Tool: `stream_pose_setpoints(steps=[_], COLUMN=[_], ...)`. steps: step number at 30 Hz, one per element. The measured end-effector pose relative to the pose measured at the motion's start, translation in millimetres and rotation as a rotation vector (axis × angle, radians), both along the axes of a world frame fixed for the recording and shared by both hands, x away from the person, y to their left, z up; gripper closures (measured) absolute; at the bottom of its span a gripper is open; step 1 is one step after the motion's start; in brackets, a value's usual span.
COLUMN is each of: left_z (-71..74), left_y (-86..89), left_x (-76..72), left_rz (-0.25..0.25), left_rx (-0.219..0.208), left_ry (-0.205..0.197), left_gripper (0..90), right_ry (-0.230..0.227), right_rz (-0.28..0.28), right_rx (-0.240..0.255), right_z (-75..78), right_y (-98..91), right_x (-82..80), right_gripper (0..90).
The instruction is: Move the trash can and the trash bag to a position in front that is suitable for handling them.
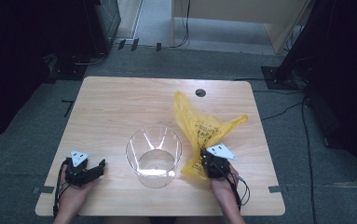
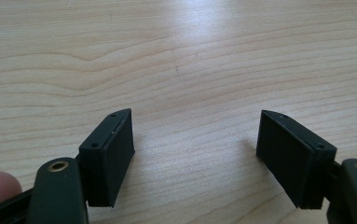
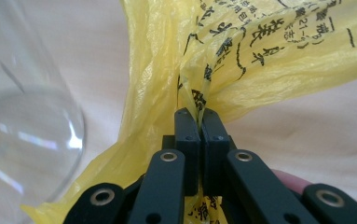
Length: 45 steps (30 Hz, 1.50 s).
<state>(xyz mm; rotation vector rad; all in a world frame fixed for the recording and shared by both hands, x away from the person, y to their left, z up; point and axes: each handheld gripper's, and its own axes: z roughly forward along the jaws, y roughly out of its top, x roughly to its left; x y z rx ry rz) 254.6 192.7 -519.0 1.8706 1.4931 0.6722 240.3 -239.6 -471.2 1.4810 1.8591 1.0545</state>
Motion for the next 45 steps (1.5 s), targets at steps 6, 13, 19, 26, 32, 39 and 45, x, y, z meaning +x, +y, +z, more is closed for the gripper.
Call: stream_pose_setpoints(steps=[6, 13, 19, 26, 32, 39, 45], left_z=[0.0, 0.0, -0.1, 0.0, -0.1, 0.0, 0.0], left_y=[0.0, 0.0, -0.2, 0.2, 0.2, 0.3, 0.3], left_x=[0.1, 0.0, 0.1, 0.1, 0.2, 0.2, 0.2], left_rz=[-0.001, -0.008, -0.01, -0.014, -0.018, -0.018, -0.018], left_rx=[0.001, 0.001, -0.002, -0.005, -0.006, -0.007, -0.008], left_ry=[-0.001, 0.003, 0.003, 0.004, 0.004, 0.004, 0.004], left_gripper=[26.8, 25.3, 24.7, 24.4, 23.9, 23.9, 23.9], right_ry=[-0.138, -0.256, -0.366, -0.438, -0.476, -0.501, -0.496], right_rz=[-0.045, -0.065, -0.036, -0.001, 0.056, 0.116, 0.182], right_rx=[0.053, 0.08, 0.118, 0.142, 0.16, 0.192, 0.195], right_z=[33.8, 67.2, 96.8, 117.1, 125.5, 127.0, 122.9], right_y=[-7.1, -4.7, 11.6, 30.9, 50.3, 71.6, 93.2], right_x=[-3.3, -5.9, -9.5, -12.1, -16.2, -20.9, -22.9], right_gripper=[88.8, 88.7, 88.7, 88.7, 88.7, 88.7, 88.5])
